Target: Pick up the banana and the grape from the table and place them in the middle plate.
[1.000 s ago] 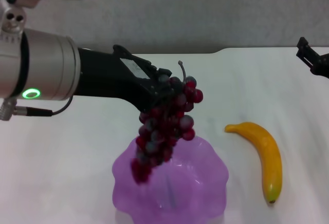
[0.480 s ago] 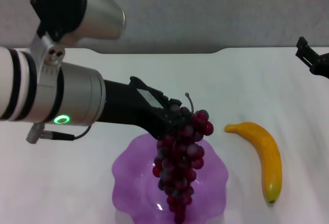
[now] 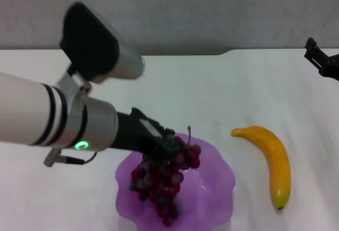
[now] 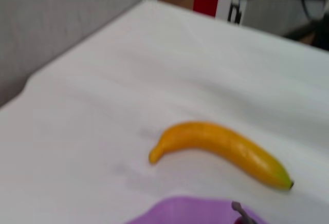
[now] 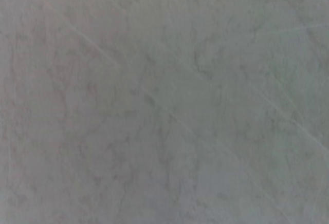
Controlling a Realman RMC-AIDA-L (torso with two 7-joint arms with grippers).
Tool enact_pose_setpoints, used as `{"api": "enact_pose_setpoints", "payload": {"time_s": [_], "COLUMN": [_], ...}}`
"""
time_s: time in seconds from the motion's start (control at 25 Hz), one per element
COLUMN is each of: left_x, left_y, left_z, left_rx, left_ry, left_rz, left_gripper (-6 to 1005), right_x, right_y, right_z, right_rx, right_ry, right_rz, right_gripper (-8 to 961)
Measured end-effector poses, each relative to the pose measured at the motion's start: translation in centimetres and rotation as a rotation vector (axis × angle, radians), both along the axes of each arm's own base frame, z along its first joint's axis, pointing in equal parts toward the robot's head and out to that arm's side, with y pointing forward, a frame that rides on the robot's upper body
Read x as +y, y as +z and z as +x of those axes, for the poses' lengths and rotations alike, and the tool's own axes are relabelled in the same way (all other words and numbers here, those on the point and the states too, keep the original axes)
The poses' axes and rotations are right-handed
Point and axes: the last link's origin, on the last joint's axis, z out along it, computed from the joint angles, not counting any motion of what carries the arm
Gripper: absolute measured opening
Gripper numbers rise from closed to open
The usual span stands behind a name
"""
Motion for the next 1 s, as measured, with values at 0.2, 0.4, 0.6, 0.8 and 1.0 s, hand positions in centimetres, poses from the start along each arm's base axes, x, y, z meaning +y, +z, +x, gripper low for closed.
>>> {"api": "enact_pose_setpoints", "payload": {"time_s": [0.2, 0.4, 0.6, 0.8, 1.0], "left_x": [0.6, 1.1, 0.7, 0.5, 0.6], "left_y": [-2.0, -4.0, -5.8, -6.4, -6.5], "left_z": [-1.9, -3.6, -3.8, -3.2, -2.9], "left_rx": [0.068, 0.12, 0.153, 0.156, 0.151], "left_ry": [0.029, 0.063, 0.048, 0.03, 0.032], "left_rz": [-0.014, -0.039, -0.082, -0.095, -0.089], "left_gripper": [229, 229, 228, 228, 219], "right_x": [0.0, 0.0, 0.1, 0.1, 0.1], "right_y": [0.0, 0.1, 0.1, 0.0, 0.0], "right_z": [0.0, 0.0, 0.0, -0.1, -0.1], "right_rx": [-0.002, -0.002, -0.002, -0.003, -0.003], "right_ry": [0.0, 0.002, 0.002, 0.003, 0.004], "right_rz": [0.0, 0.0, 0.0, 0.0, 0.0], "right_gripper": [871, 871, 871, 871, 870]}}
